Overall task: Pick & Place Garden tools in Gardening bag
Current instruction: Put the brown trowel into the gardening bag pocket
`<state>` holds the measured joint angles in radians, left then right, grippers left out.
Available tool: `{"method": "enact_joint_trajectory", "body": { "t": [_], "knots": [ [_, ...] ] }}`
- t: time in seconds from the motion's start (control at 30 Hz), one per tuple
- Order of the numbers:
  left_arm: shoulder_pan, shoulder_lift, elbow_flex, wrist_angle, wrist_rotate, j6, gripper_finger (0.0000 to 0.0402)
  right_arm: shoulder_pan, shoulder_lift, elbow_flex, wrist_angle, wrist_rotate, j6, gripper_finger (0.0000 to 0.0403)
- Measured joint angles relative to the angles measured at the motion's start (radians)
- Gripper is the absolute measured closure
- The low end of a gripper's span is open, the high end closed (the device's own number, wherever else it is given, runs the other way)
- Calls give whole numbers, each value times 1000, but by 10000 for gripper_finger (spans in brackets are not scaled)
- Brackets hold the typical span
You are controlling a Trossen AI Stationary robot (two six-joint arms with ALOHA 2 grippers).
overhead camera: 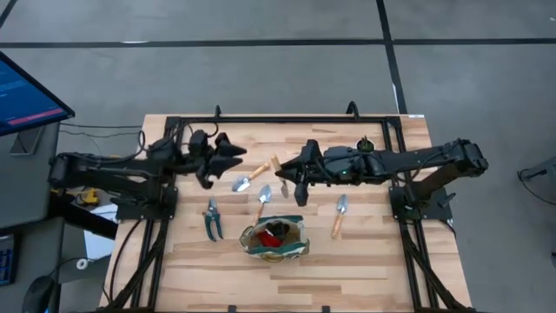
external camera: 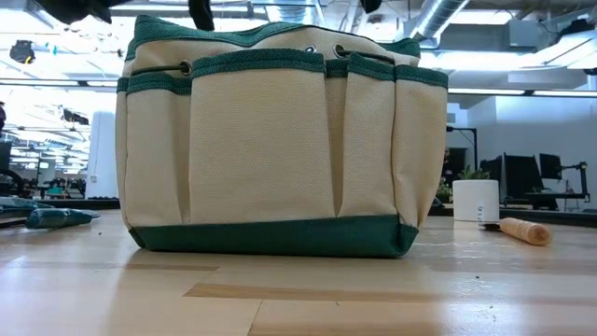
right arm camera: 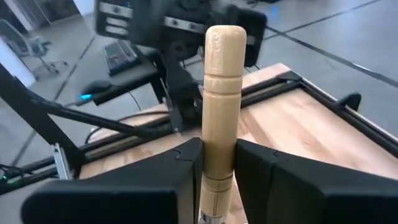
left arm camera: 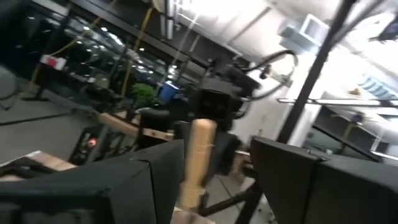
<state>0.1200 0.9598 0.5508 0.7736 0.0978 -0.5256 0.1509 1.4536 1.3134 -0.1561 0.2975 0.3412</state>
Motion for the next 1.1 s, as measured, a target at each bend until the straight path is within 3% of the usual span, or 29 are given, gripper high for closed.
{"method": "enact_joint_trajectory", "body": {
  "t": [0.2, 0.47, 1.1],
  "knots": [
    [33, 76, 31, -6, 89, -7, 224, -3, 49, 0, 30, -24, -15, 346],
    [77, 116, 96, 10, 442, -32, 224, -20, 67, 1, 141, -246, -56, 346],
    [93, 119, 154, 45, 525, -9, 224, -107, 140, -1, 473, -723, 13, 346]
  ]
}}
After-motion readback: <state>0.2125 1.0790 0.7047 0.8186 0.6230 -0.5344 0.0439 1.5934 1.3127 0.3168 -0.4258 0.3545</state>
